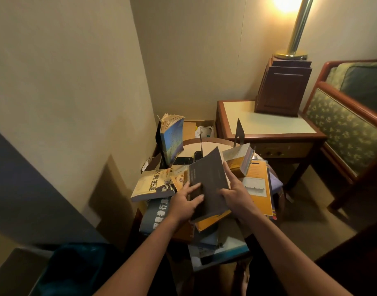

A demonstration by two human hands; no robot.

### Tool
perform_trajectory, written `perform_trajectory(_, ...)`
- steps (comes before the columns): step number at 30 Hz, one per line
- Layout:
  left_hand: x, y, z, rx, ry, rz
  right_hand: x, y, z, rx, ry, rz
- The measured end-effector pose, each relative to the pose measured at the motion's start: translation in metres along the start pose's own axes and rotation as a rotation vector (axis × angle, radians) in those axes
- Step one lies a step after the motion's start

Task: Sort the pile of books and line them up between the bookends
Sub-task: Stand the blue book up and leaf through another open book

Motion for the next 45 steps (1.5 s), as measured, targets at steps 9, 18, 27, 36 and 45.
perform_trajectory(9, -0.044, 0.043, 0.006, -0.106, 0.030, -0.359, 0.021, 0.002, -0.008, 0.143, -0.166, 0.210)
perform_trajectory(18, -0.071, 0.040, -0.010, 0.119, 0.100, -0.750, 0.036, -0.005, -0.015, 0.020, -0.153, 0.309)
perform_trajectory(27, -0.082, 0.052, -0.019, 0.186, 0.088, -0.629, 0.061, -0.001, -0.009, -0.054, -0.033, 0.225)
perform_trajectory(36, -0.089, 0.059, -0.024, 0.124, 0.058, -0.663, 0.057, -0.010, -0.016, -0.052, -0.046, 0.320)
perform_trajectory(45, -0.092, 0.048, -0.034, 0.132, 0.026, -0.783, 0.035, -0.039, -0.035, 0.000, -0.289, 0.798)
Point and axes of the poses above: each hand's wrist, its own z-axis towards the middle knuckle, its own y-axis out of the back of the hand, x = y × z, the point moved 6 cm from there along z, towards the middle knuckle, and after that the axes turned 8 degrees about -x, right-handed, at the moved point
